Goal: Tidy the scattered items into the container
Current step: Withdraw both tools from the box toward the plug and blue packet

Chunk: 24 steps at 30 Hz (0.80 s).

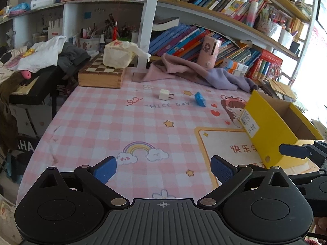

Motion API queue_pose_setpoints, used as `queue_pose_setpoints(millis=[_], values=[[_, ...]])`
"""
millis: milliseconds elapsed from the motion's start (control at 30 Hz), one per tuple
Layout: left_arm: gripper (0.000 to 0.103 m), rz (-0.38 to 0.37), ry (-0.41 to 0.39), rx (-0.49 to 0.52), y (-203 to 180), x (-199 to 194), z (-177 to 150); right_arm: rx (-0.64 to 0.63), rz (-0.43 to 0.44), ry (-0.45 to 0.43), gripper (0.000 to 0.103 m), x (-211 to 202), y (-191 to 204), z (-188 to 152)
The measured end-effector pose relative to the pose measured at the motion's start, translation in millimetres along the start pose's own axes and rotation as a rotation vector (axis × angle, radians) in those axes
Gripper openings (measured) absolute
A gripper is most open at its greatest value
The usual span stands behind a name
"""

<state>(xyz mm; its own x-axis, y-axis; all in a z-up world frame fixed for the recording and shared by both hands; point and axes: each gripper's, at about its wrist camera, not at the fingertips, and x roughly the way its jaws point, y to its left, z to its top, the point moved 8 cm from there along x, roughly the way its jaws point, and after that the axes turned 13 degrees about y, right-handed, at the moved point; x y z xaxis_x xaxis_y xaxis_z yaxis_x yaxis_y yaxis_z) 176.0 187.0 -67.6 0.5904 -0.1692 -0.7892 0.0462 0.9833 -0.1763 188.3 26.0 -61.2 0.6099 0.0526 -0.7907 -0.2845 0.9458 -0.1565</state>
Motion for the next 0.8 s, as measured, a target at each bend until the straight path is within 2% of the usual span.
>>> queue_pose_setpoints(millis=[400,800], values=[[0.100,0.023,0.043,0.057,-19.3,53.8,48.3,0.046,0.041,0.036,0.079,55.9,-40.4,41.2],[0.100,0.080,0.040,0.132,-30.6,123.0,116.0,0.135,0.098,0.067,0.079,139.9,-83.6,114.8]])
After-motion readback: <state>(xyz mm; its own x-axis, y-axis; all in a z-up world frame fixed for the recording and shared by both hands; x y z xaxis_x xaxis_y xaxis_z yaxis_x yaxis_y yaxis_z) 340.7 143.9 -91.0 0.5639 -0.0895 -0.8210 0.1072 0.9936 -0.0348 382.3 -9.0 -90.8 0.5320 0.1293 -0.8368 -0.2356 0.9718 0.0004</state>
